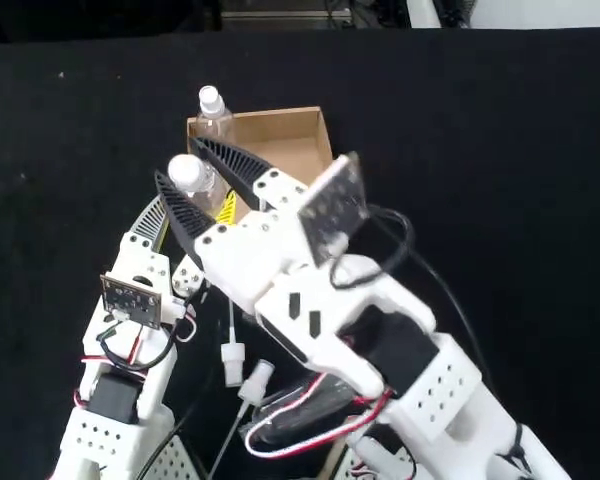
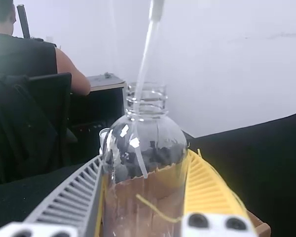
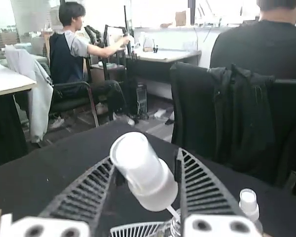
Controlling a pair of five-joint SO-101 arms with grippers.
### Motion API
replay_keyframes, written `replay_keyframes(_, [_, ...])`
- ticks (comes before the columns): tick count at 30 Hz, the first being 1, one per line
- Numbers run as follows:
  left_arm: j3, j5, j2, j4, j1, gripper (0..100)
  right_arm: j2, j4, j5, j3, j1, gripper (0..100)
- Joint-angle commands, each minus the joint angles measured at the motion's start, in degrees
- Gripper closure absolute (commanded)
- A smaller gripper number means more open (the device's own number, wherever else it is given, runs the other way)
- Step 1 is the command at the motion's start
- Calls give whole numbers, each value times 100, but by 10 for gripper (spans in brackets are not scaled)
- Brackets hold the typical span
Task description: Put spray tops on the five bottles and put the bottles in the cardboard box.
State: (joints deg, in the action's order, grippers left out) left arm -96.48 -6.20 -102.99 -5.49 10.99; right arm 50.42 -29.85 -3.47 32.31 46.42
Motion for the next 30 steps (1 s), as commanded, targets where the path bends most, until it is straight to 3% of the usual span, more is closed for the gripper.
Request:
replay_keyframes(1, [-84, 44, -132, 141, 84, 970, -541, -738, 18, -989, -35, 838])
replay_keyframes(7, [-84, 44, -132, 149, 84, 970, -848, -1512, 9, -1508, -35, 682])
replay_keyframes(14, [-84, 44, -132, 149, 84, 970, -488, -1582, 9, -1508, -53, 734])
replay_keyframes(21, [-84, 44, -105, 132, 84, 970, 523, -2681, 53, -1490, -158, 783])
replay_keyframes(30, [-84, 53, -123, 123, 92, 970, 1349, -2945, 9, -312, -2716, 801])
